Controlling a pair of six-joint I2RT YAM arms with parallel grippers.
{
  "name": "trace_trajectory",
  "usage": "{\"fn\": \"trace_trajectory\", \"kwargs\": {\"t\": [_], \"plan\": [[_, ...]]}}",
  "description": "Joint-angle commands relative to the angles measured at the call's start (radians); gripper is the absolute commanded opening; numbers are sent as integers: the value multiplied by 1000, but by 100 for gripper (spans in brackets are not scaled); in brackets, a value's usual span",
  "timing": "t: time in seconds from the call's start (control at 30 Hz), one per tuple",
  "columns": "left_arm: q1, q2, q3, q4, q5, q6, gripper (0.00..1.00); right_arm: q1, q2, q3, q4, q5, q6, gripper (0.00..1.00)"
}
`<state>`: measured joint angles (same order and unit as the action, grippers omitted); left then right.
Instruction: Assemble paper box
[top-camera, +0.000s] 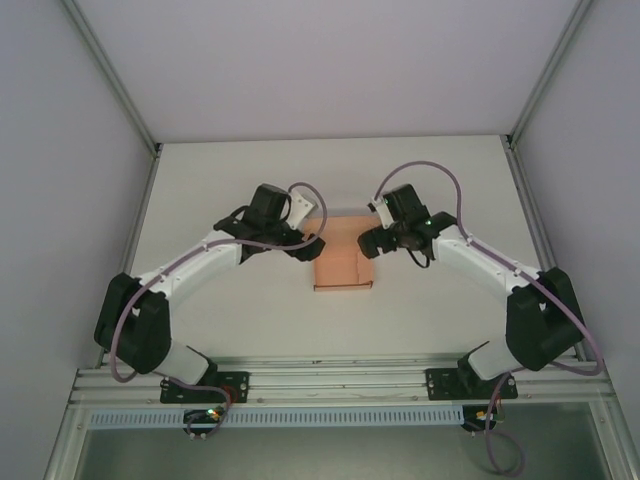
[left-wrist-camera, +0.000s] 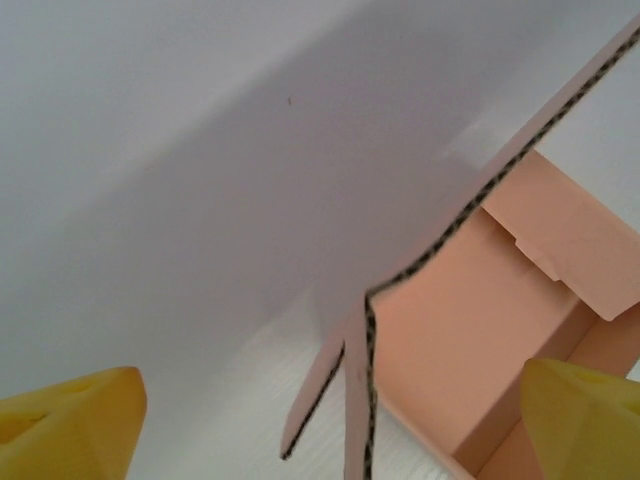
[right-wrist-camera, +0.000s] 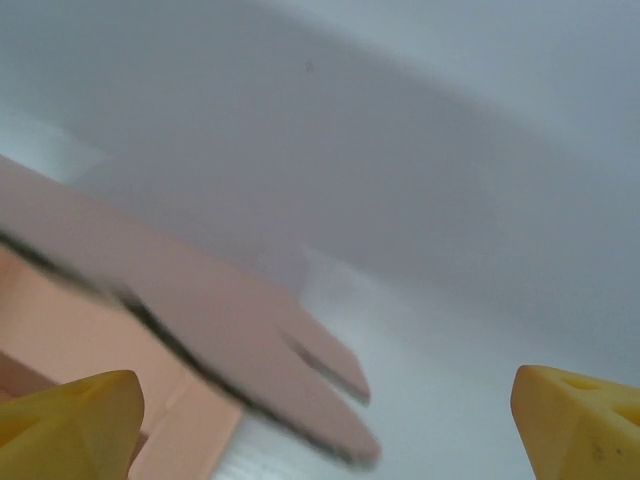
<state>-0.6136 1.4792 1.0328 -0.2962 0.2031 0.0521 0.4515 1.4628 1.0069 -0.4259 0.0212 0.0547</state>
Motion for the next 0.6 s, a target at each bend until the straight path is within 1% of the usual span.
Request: {"fn": "trace_trajectory", "kwargs": {"t": [0.0, 0.1, 0.2, 0.27, 0.3, 0.37, 0.5, 0.57], "plan": [[0, -79, -61, 31, 31, -56, 100, 7, -89, -100, 13, -48, 231, 94], [-2, -163, -138, 59, -18, -118, 100, 25, -120, -195, 101, -67, 344, 90], [-1, -246, -218, 73, -78, -158, 100, 31, -89, -256, 202, -77, 403, 85], [1, -291, -258, 67, -106, -176, 100, 32, -50, -256, 235, -77, 421, 77], [0, -311, -273, 61, -116, -185, 100, 35, -32, -254, 253, -76, 426, 76], [2, -349, -301, 55, -124, -204, 100, 43, 6, -245, 280, -82, 439, 69], [2, -418, -361, 79, -135, -227, 100, 63, 71, -234, 321, -113, 450, 67], [3, -447, -382, 86, -137, -232, 100, 72, 92, -235, 342, -117, 458, 64]]}}
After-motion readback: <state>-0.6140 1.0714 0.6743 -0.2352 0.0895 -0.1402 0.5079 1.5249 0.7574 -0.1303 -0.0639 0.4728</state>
